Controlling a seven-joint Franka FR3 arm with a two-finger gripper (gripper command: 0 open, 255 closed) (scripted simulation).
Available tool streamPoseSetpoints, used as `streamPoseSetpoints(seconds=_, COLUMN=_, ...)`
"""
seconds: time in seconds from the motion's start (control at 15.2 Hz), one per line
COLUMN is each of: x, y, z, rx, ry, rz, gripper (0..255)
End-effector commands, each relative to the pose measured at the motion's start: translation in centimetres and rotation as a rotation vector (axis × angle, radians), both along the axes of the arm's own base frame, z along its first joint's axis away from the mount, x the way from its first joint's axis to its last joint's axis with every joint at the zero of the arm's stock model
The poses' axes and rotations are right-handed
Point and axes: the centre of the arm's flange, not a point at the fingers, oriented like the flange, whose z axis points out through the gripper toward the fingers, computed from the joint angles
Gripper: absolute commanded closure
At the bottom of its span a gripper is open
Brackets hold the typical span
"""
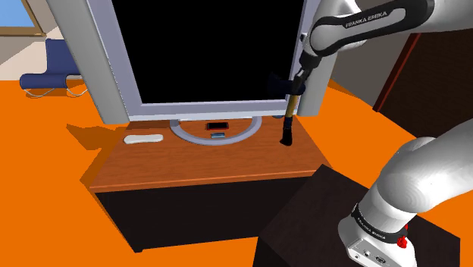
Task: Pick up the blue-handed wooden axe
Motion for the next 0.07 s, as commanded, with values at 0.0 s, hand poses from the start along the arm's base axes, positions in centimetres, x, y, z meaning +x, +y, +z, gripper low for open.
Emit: streamPoseSetpoints(seconds=0.0, x=-0.02, y=-0.03, z=0.42, rx=0.000, ry=-0.001, rz=0.000, gripper=255)
